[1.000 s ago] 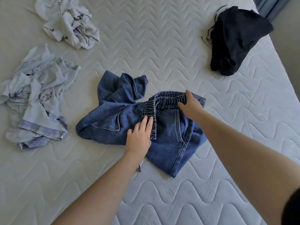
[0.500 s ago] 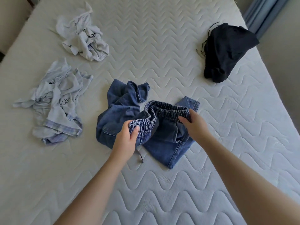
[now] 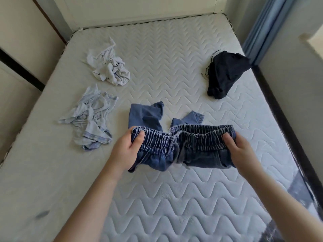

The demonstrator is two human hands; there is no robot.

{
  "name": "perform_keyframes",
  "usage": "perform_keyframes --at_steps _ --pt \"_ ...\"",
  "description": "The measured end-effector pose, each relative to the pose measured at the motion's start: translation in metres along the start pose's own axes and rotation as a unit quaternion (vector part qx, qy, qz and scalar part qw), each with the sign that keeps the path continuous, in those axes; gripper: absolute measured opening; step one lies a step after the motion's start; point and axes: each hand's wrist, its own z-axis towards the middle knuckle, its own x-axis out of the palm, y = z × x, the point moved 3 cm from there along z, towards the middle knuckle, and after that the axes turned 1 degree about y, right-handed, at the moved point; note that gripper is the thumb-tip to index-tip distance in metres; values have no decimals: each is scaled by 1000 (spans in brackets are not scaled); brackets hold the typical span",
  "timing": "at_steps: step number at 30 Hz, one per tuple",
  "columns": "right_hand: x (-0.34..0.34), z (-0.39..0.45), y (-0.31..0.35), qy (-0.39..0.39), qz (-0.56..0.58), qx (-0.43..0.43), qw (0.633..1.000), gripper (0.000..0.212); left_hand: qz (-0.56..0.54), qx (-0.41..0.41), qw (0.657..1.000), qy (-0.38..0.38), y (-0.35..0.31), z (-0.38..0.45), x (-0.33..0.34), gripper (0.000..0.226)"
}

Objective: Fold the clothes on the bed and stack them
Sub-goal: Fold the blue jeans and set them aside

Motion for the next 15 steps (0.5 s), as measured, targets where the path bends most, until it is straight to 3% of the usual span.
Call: perform_keyframes --at_steps 5,11,15 --pt "-35 -39 58 6 34 -26 999 19 -84 8 996 -10 -60 -28 -34 37" --pt "-62 -71 120 41 168 -29 984 30 -302 -23 952 -46 -115 -49 -73 41" --pt "-72 -82 152 16 283 15 959 42 -366 -16 928 -67 -143 -62 -94 35"
